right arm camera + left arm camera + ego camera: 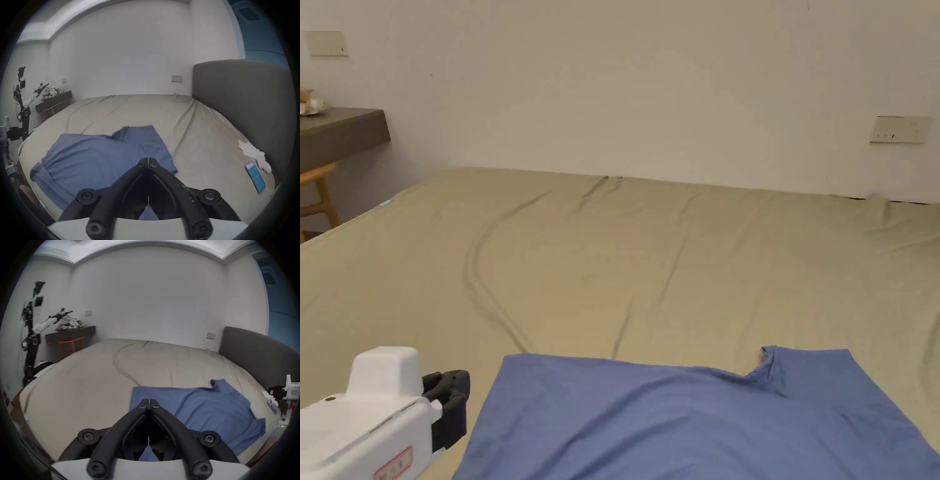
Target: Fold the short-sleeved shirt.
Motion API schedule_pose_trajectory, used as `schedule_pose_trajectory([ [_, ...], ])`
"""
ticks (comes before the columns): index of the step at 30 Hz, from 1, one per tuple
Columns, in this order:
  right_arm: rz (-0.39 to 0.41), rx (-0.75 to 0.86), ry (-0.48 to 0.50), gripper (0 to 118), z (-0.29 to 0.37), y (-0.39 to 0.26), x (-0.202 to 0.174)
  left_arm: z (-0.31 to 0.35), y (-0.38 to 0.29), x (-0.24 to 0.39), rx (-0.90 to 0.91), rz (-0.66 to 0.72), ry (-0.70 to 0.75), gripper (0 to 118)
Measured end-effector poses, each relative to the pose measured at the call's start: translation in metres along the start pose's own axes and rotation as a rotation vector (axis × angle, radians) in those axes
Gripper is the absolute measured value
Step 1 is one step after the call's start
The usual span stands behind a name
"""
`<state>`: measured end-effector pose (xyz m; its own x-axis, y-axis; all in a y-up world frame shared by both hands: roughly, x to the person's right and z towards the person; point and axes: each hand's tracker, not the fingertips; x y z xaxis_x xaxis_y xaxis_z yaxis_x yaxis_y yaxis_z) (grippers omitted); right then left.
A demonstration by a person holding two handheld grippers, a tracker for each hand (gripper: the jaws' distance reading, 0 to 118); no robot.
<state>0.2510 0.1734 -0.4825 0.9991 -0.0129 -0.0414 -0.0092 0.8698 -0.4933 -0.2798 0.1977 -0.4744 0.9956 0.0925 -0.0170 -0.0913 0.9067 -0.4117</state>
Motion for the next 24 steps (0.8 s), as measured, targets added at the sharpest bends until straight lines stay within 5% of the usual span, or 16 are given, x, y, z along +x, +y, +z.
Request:
schedule_pose_trajectory([
  [2,0.07,0.006,-0.014,1,-0.022,0.016,-0.008,-0.042,0.018,-0.007,-0.043,0.052,-0.002,0],
  [4,0.153,0.004,-0.037,1,-0.043,0.03,-0.017,-0.095,0.03,-0.01,-0.065,-0.035,0.052,0],
  [10,0.141,-0.026,0.025,1,-0.084,0.054,-0.022,-0.246,0.024,-0.041,-0.322,-0.045,0.086,1],
  [11,0.156,-0.036,0.029,1,-0.09,0.055,-0.022,-0.264,0.018,-0.046,-0.375,-0.047,0.086,16],
  [12,0.166,-0.043,0.03,1,-0.094,0.055,-0.023,-0.272,0.009,-0.042,-0.4,-0.041,0.117,47],
  [13,0.171,-0.047,0.032,1,-0.098,0.054,-0.024,-0.283,0.001,-0.044,-0.443,-0.02,0.132,94],
  [14,0.178,-0.053,0.039,1,-0.1,0.055,-0.022,-0.29,-0.006,-0.045,-0.482,-0.013,0.122,115],
  [15,0.185,-0.061,0.039,1,-0.103,0.054,-0.021,-0.295,-0.013,-0.046,-0.479,0.0,0.113,118],
  [20,0.199,-0.097,0.029,1,-0.12,0.048,-0.011,-0.288,-0.03,-0.026,-0.42,-0.023,0.151,88],
  [21,0.196,-0.105,0.022,1,-0.124,0.047,-0.009,-0.283,-0.028,-0.02,-0.392,-0.046,0.132,71],
  [22,0.189,-0.11,0.02,1,-0.129,0.046,-0.005,-0.277,-0.026,-0.013,-0.373,-0.06,0.093,24],
  [23,0.167,-0.125,0.021,1,-0.135,0.045,0.0,-0.271,-0.024,-0.008,-0.358,-0.069,0.074,0],
  [24,0.144,-0.149,0.024,1,-0.144,0.044,0.005,-0.273,-0.021,-0.007,-0.361,-0.061,0.041,0],
])
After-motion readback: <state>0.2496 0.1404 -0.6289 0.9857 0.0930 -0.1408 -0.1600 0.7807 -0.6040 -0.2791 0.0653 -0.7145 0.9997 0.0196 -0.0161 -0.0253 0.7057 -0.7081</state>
